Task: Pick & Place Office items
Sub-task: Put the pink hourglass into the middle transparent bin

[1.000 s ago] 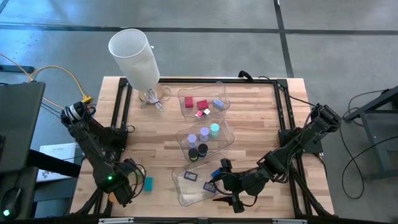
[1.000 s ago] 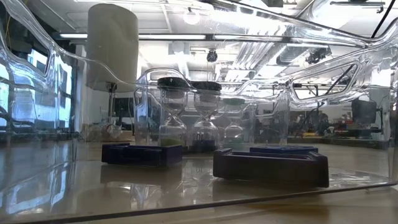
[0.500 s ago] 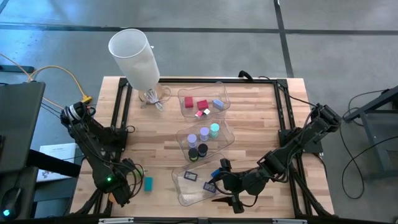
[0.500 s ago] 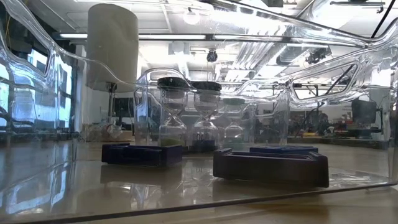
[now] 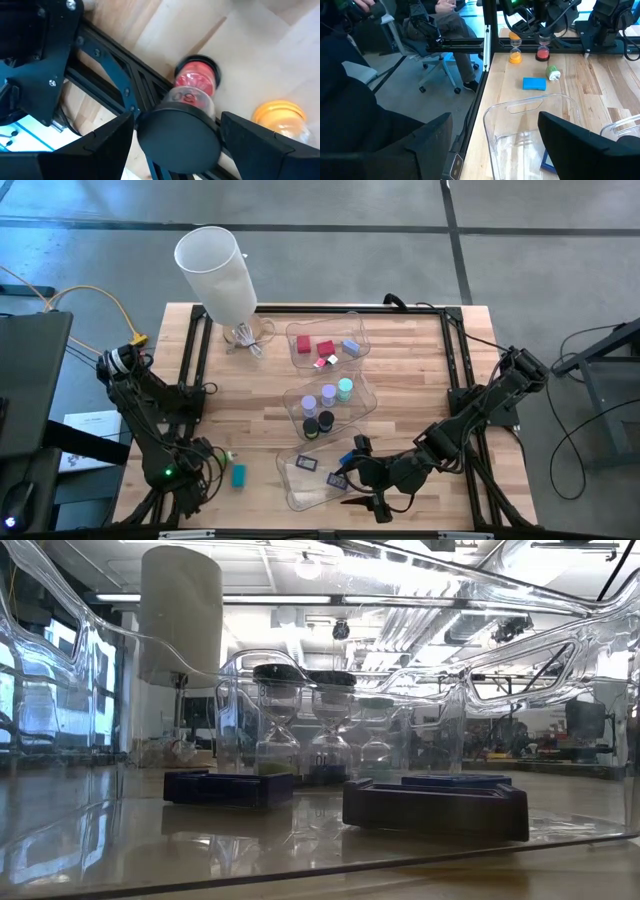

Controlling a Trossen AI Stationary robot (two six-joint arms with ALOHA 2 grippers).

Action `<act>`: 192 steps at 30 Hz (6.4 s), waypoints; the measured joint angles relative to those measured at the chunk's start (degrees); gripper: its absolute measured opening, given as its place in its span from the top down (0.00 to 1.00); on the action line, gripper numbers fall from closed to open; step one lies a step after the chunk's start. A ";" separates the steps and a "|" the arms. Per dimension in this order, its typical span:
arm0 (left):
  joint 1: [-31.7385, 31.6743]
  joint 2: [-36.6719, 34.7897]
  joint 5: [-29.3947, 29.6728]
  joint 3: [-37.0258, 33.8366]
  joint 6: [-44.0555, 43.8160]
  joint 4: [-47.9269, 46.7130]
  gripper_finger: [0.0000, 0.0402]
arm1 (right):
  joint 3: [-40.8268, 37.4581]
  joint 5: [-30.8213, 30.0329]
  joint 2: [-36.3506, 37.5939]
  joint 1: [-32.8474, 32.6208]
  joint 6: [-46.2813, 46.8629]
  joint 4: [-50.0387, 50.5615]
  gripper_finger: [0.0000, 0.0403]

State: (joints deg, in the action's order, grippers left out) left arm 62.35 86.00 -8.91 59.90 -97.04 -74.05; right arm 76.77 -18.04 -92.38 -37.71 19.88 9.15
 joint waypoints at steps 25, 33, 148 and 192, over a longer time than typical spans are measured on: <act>-0.75 -2.05 0.74 -2.38 4.62 1.72 0.51 | 0.00 0.00 0.00 0.00 -0.01 -0.44 0.30; -3.99 -10.74 6.98 3.49 7.05 0.79 0.51 | 0.00 0.00 0.00 -0.13 -0.06 -0.35 0.30; -35.27 -16.09 45.22 5.82 89.85 47.53 0.23 | -0.04 -16.58 1.88 11.99 13.16 41.56 0.52; -33.84 -13.82 40.59 5.47 78.97 33.39 0.23 | 0.04 16.87 -8.57 36.83 12.94 46.83 0.49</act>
State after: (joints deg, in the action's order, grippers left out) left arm 28.51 72.17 31.68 65.36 -18.07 -40.66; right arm 76.82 -1.17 -100.95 -0.88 32.82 55.98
